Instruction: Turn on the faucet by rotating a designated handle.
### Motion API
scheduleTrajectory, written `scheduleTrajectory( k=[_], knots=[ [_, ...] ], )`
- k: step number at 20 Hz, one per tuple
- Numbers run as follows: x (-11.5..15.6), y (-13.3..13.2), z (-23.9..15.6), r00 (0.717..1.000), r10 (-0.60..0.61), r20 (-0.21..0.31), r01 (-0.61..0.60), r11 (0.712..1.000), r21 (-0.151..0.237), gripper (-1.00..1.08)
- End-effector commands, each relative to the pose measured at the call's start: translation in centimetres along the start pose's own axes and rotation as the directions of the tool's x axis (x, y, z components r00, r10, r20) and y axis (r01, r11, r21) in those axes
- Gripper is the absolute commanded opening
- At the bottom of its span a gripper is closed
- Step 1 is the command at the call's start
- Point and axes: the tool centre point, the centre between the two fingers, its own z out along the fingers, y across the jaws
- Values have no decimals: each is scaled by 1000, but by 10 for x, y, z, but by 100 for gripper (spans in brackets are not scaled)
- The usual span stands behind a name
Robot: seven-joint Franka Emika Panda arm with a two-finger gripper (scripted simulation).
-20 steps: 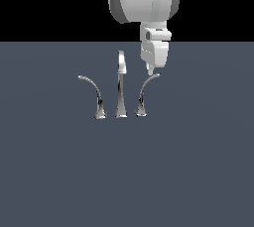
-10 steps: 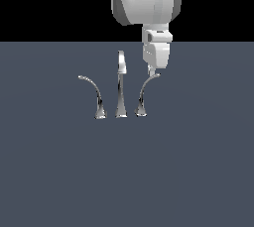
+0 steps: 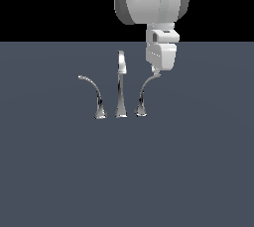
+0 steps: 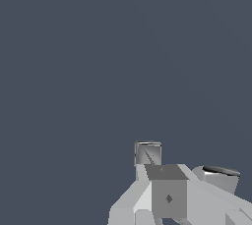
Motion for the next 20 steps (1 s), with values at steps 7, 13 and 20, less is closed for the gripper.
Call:
scheduleTrajectory(
  k=[7, 13, 20],
  knots=[
    [-1, 15, 0, 1000, -3, 1, 3, 1000, 2, -100],
    [-4, 33, 0, 1000, 1, 1, -1, 1000, -1, -100],
    [-8, 54, 0, 1000, 5, 0, -5, 1000, -6, -100]
  ],
)
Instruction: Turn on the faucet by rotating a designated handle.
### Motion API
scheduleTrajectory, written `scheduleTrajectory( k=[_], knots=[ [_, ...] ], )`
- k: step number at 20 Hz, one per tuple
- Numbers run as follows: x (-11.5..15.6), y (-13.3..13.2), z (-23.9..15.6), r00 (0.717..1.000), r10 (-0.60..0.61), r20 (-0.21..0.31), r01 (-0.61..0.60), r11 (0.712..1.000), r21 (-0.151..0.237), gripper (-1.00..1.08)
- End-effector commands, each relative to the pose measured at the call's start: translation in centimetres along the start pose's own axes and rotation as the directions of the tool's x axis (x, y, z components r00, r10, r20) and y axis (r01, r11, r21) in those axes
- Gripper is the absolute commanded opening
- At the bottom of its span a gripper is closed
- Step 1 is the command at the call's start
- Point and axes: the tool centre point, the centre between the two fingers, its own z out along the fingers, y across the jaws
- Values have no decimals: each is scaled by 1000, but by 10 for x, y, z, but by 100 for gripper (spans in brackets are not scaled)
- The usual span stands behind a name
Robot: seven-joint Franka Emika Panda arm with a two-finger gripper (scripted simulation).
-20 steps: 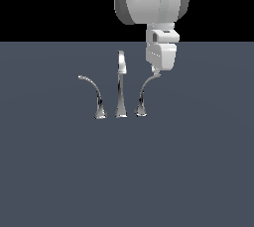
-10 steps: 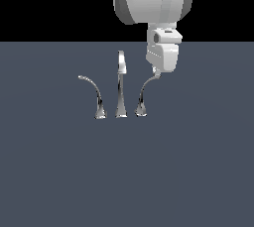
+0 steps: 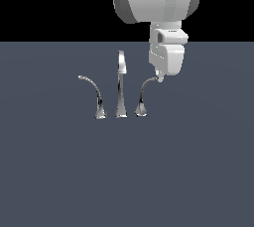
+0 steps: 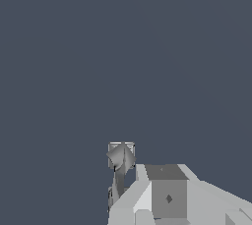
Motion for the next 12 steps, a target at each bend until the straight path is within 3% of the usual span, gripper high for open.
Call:
scheduleTrajectory(
  k=[1, 4, 12],
  knots=[
    [-8, 10, -1, 1000, -7, 4, 7, 1000, -8, -100],
    [-3, 9, 0, 1000, 0, 1, 0, 1000, -4, -100],
    [-35, 24, -1, 1000, -4, 3, 4, 1000, -7, -100]
  ],
)
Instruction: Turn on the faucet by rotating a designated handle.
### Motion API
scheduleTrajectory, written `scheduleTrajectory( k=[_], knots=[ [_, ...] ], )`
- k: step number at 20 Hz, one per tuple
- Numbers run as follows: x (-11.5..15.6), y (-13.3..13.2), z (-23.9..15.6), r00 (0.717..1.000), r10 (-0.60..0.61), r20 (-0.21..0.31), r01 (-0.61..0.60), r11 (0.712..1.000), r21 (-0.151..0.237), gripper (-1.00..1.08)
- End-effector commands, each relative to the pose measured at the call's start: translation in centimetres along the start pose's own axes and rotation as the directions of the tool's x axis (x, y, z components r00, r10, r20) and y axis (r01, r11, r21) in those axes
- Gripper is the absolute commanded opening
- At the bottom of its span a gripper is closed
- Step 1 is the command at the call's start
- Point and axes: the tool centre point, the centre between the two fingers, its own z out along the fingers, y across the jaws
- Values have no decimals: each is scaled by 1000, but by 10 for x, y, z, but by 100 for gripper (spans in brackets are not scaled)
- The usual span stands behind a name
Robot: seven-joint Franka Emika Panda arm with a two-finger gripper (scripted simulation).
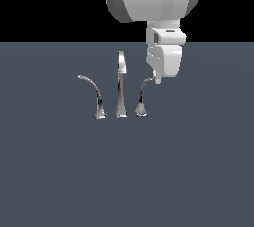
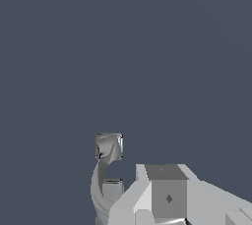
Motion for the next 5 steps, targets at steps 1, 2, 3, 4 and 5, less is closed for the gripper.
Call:
scheduleTrajectory(
  k=[1, 2, 3, 4, 5],
  knots=[
    [-23, 5, 0, 1000, -21, 6, 21, 1000, -5, -100],
    [-27, 7, 0, 1000, -21, 6, 21, 1000, -6, -100],
    [-32, 9, 0, 1000, -22, 6, 22, 1000, -6, -100],
    [-36, 11, -1, 1000, -22, 6, 23, 1000, -6, -100],
    [-36, 11, -1, 1000, -22, 6, 23, 1000, -6, -100]
  ],
)
